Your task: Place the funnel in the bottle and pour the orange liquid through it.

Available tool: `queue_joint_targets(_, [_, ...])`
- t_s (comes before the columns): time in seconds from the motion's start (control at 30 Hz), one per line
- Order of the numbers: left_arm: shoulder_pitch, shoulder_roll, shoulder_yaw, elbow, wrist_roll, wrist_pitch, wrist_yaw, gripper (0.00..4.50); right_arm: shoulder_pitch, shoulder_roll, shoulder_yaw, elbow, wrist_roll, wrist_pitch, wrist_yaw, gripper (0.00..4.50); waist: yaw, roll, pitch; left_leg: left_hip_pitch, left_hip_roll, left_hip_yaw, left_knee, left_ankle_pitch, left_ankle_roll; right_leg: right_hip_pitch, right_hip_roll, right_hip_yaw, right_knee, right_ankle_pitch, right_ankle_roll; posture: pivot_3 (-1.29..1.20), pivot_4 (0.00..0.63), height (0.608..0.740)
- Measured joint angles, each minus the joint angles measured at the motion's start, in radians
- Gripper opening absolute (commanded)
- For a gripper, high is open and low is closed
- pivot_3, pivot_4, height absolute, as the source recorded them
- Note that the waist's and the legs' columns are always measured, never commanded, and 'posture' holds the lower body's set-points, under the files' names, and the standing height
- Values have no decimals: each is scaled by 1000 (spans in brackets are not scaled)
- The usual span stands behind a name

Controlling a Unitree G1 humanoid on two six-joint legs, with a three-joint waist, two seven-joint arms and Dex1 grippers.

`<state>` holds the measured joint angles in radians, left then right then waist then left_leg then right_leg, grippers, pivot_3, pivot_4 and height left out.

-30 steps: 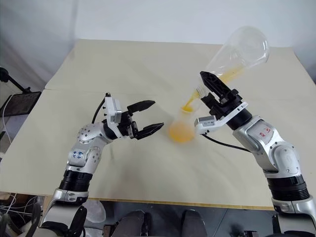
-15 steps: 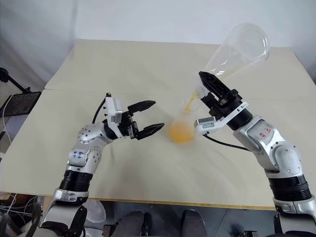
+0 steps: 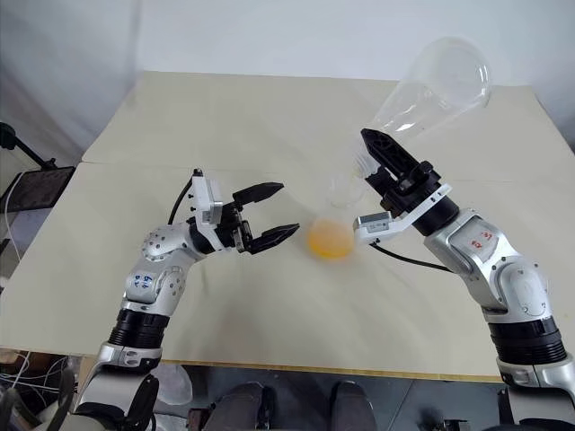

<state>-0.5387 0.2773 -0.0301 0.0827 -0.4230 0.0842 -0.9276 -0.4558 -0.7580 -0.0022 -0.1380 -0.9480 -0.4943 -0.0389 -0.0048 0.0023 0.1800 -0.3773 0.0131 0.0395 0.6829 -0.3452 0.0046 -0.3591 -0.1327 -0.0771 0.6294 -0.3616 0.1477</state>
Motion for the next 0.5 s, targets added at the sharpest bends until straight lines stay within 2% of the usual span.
queue_joint_targets(0.17, [0,0,0,0,0,0,0,4500,1,11,0,0,53,1,21,2760,-1,0,0,0,0,0,0,0,0,0,0,0,0,0,0,0,150,740])
queue_joint_targets(0.37, [0,-1,0,1,0,-1,-1,4500,44,100,-28,-31,409,105,175,2760,1,0,0,0,1,-1,0,0,0,1,0,-1,0,0,0,0,150,740])
queue_joint_targets(0.5, [0,-1,0,4,0,-4,-2,4500,83,184,-138,-79,714,287,265,2760,2,0,0,0,1,-1,0,0,0,1,0,-1,0,0,0,0,150,740])
